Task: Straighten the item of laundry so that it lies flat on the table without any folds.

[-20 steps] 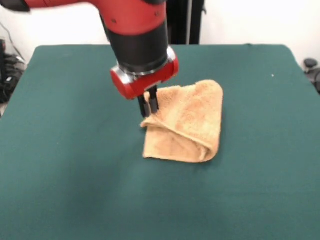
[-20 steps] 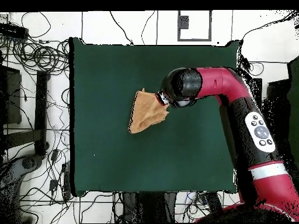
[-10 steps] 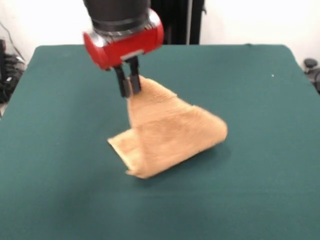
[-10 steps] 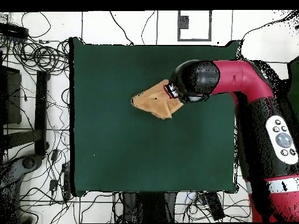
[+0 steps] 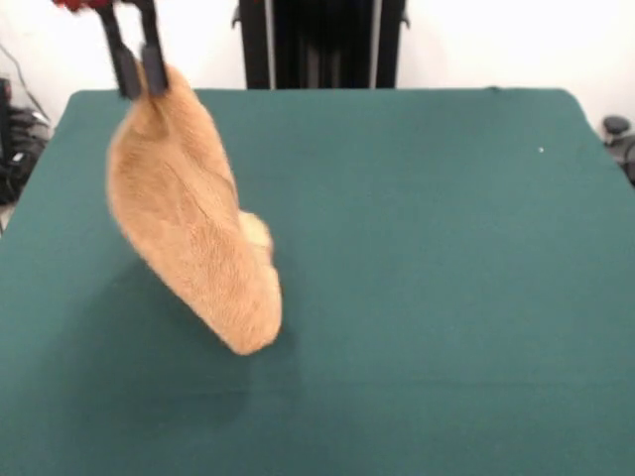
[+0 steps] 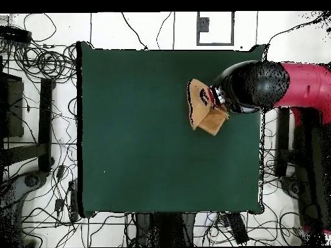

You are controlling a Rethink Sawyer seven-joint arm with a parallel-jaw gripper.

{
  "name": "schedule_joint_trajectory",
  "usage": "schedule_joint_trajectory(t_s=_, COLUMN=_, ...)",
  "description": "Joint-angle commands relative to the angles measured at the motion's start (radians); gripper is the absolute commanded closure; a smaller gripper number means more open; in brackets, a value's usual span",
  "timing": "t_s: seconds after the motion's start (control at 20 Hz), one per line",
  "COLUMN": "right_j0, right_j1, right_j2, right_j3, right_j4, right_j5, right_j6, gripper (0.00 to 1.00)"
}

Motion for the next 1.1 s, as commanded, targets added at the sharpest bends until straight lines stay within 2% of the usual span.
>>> schedule_joint_trajectory(t_s=0.05, right_j0=0.047, right_j1=-0.058, right_j2=0.065, right_j3=0.051, right_j4=0.026, right_j5=0.089, right_j6=-0.269, gripper=1.0)
schedule_joint_trajectory(t_s=0.5, right_j0=0.072, right_j1=-0.024, right_j2=0.027, right_j3=0.112, right_j4=-0.053, right_j5=-0.132, right_j6=-0.143, gripper=1.0)
schedule_joint_trajectory(t_s=1.1, right_j0=0.117, right_j1=-0.059, right_j2=-0.005, right_j3=0.137, right_j4=-0.057, right_j5=-0.175, right_j6=-0.06, gripper=1.0)
